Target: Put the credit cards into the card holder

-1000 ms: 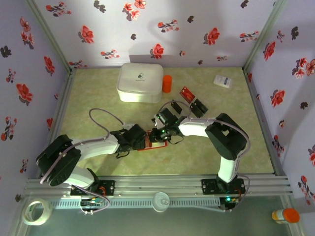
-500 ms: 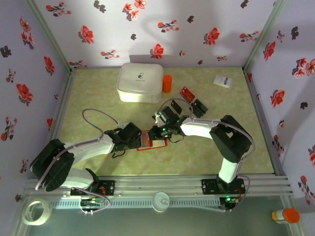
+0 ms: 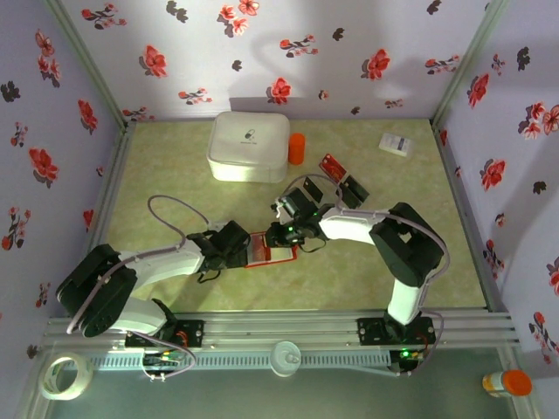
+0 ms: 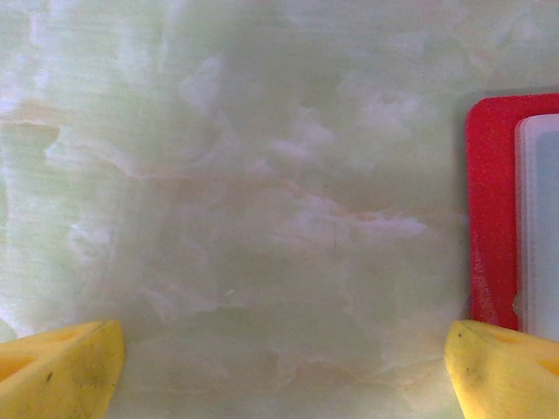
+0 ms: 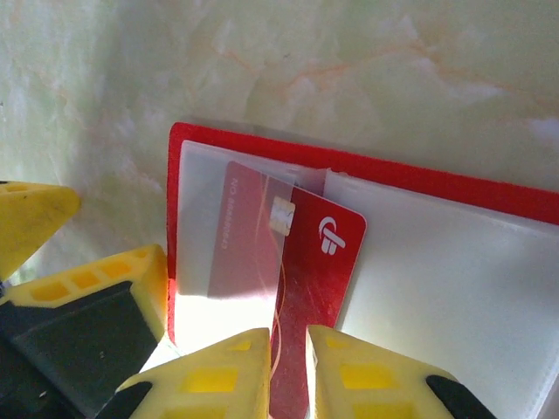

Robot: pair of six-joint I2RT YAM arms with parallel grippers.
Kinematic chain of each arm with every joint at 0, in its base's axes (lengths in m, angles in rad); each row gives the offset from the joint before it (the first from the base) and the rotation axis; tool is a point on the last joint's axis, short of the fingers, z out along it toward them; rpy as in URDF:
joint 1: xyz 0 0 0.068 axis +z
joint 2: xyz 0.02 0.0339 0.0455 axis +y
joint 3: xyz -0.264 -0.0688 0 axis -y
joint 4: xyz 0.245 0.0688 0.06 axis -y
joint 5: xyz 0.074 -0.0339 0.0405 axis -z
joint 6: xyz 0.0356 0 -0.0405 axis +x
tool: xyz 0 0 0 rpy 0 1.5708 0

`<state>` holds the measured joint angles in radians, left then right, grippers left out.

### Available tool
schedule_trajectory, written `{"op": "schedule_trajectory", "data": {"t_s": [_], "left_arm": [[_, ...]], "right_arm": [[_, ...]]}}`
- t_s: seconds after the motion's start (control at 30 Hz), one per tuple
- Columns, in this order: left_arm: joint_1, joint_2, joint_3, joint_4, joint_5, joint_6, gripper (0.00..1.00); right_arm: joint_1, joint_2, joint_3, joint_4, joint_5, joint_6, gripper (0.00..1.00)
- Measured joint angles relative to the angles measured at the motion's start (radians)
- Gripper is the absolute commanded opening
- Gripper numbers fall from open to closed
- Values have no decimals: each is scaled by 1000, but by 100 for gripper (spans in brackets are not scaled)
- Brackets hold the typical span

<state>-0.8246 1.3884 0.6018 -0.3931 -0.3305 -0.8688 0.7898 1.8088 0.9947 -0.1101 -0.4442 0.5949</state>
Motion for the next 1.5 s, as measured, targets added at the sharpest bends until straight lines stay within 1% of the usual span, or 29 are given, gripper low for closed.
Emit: {"op": "schedule_trajectory", "data": {"t_s": [0.17, 0.7, 1.13, 1.5], "left_arm": [[0, 0, -1, 3, 0, 3, 95], [0, 0, -3, 7, 0, 3, 95], [0, 0, -5, 10, 0, 3, 94], [3, -26, -17, 13, 2, 3, 95]], "right_arm": [[0, 37, 8, 1, -2, 5, 17], [14, 68, 43, 7, -14, 18, 14], [31, 90, 65, 14, -16, 42, 14], [33, 75, 65, 9, -11, 52, 17]]}}
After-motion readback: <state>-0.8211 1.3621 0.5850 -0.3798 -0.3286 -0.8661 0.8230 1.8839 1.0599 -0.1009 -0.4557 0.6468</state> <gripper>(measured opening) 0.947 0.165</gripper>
